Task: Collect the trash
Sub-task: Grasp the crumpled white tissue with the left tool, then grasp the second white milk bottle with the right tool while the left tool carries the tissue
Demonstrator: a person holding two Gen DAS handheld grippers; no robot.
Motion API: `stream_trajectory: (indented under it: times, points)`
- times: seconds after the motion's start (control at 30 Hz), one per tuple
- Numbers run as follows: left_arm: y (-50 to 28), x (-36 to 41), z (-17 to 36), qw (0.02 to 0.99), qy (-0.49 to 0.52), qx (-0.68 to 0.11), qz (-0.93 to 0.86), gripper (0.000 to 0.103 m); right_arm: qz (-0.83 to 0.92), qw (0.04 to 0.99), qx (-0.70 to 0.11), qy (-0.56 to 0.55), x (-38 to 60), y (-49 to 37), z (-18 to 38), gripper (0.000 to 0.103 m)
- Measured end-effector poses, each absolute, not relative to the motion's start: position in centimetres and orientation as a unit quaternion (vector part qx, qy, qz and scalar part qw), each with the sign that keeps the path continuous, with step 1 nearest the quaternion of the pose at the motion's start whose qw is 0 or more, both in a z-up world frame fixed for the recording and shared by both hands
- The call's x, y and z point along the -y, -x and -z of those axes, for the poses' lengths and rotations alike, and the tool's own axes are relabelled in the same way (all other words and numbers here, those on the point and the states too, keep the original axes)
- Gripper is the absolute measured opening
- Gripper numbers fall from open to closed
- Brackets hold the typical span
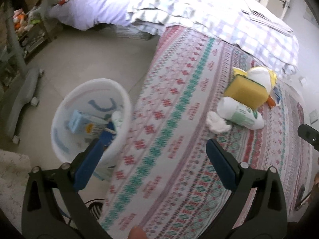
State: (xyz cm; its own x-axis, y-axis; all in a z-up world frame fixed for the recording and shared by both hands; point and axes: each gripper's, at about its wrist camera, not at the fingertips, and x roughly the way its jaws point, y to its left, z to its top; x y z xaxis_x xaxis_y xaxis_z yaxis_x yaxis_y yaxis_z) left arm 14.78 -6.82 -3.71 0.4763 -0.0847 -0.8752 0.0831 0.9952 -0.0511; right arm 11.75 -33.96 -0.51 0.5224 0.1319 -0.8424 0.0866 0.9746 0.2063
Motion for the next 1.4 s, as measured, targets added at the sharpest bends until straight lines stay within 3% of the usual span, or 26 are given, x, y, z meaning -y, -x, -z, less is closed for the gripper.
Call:
stream_trajectory:
  times: [0.4,0.57,0.73,0.8,0.87,0.97,1.4]
  points:
    - [-17.3,11.2,6.3,0.852,0.0,-0.512,0.111,0.101,0.017,0.854,-0.504,-0.128,37.9,-11.7,1.8,0.093]
    - [-18.1,13.1,7.5,0.843,-0.002,-0.517,0.149,0.069,0.02,0.851,-0.509,-0.13,38.1,-12.3,2.2,0.093]
    - [-18.9,14.0,8.4,0.836,0.008,-0.524,0.16,0.052,0.011,0.847,-0.514,-0.137,37.8,-13.3,2.8,0.093]
    - [-19.1,14.1,8.4,0.838,0.012,-0.52,0.162,0.04,0.002,0.845,-0.515,-0.141,37.4,-13.8,3.0,0.093]
    - [-19.3,14.0,8.5,0.833,0.027,-0.524,0.176,0.018,-0.011,0.845,-0.516,-0.143,36.9,-14.3,3.1,0.093]
    - [-19.4,14.2,8.3,0.83,0.026,-0.527,0.18,0.013,-0.038,0.844,-0.515,-0.143,35.7,-15.2,3.1,0.093]
    - [-18.6,8.0,6.0,0.84,0.058,-0.523,0.131,0.012,-0.129,0.836,-0.518,-0.129,29.0,-19.1,4.6,0.09]
